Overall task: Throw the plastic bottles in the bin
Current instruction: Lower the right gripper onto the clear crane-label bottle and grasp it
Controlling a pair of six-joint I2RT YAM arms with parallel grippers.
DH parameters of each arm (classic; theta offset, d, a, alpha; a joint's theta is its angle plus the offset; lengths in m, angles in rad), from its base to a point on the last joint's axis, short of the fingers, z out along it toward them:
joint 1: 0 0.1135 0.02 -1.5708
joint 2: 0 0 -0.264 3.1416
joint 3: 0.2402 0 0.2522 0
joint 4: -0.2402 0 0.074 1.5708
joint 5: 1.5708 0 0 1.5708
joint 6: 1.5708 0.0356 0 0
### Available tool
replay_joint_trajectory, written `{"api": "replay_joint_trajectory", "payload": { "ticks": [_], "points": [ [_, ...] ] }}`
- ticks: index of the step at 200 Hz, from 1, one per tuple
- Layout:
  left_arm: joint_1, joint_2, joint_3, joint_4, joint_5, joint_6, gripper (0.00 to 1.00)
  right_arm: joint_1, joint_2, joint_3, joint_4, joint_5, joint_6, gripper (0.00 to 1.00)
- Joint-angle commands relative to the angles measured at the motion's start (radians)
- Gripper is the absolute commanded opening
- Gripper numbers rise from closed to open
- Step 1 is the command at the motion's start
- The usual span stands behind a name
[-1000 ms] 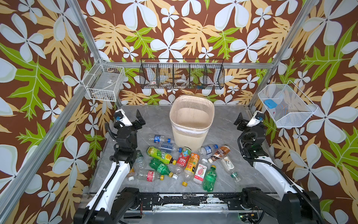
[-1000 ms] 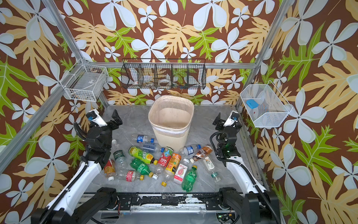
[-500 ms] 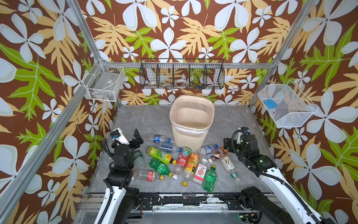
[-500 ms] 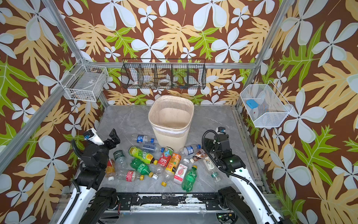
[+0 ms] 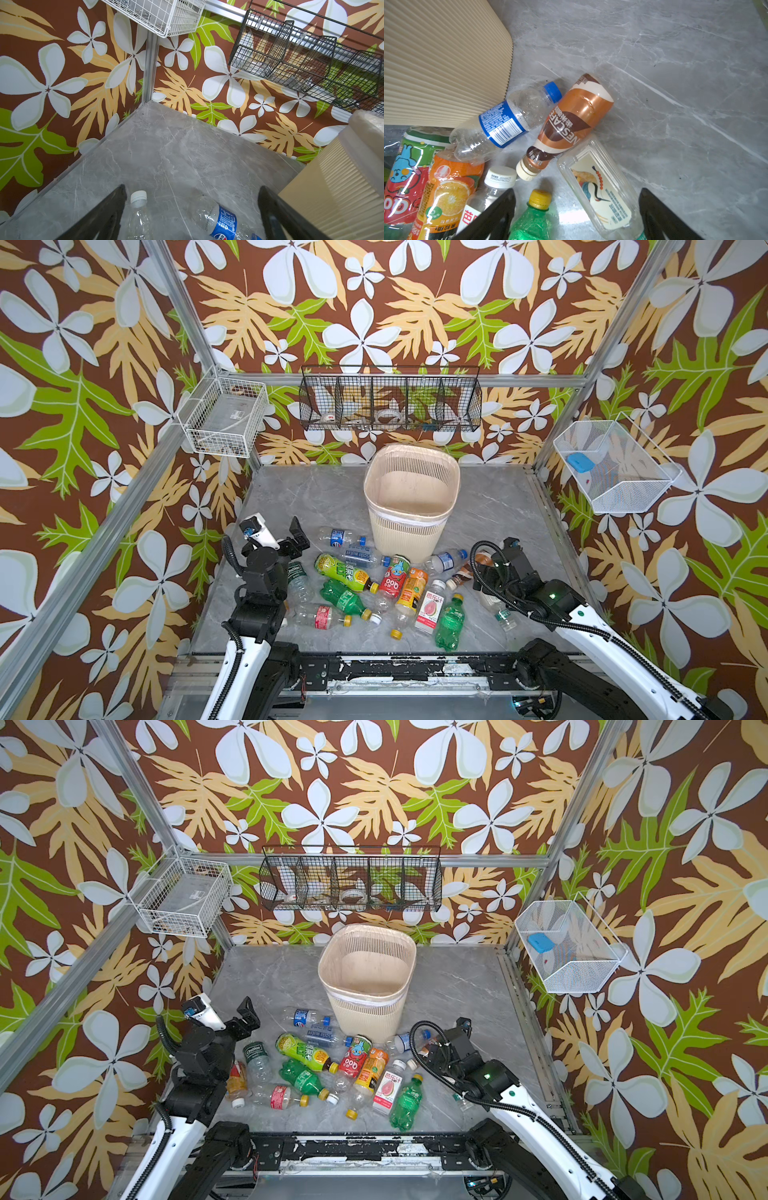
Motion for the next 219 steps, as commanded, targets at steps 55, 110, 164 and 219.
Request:
{"api": "replay_joint_trajectory", "payload": {
  "ticks": [55, 110, 164, 219],
  "points": [
    [0.001, 0.000, 0.002, 0.012, 0.032, -0.014, 1.00, 0.109, 0.019, -0.068, -0.078, 0.093, 0.188, 0.91],
    [0.001, 0.001, 0.002, 0.013, 0.042, -0.015, 1.00, 0.112, 0.103, -0.109, 0.001, 0.145, 0.194, 0.91],
    [0.001, 0.007, 0.004, 0.012, 0.046, -0.013, 1.00, 0.112, 0.156, -0.160, 0.115, 0.186, 0.171, 0.80],
    [0.001, 0.007, 0.004, 0.012, 0.043, -0.011, 1.00, 0.111, 0.165, -0.211, 0.208, 0.190, 0.133, 0.73]
  ]
}}
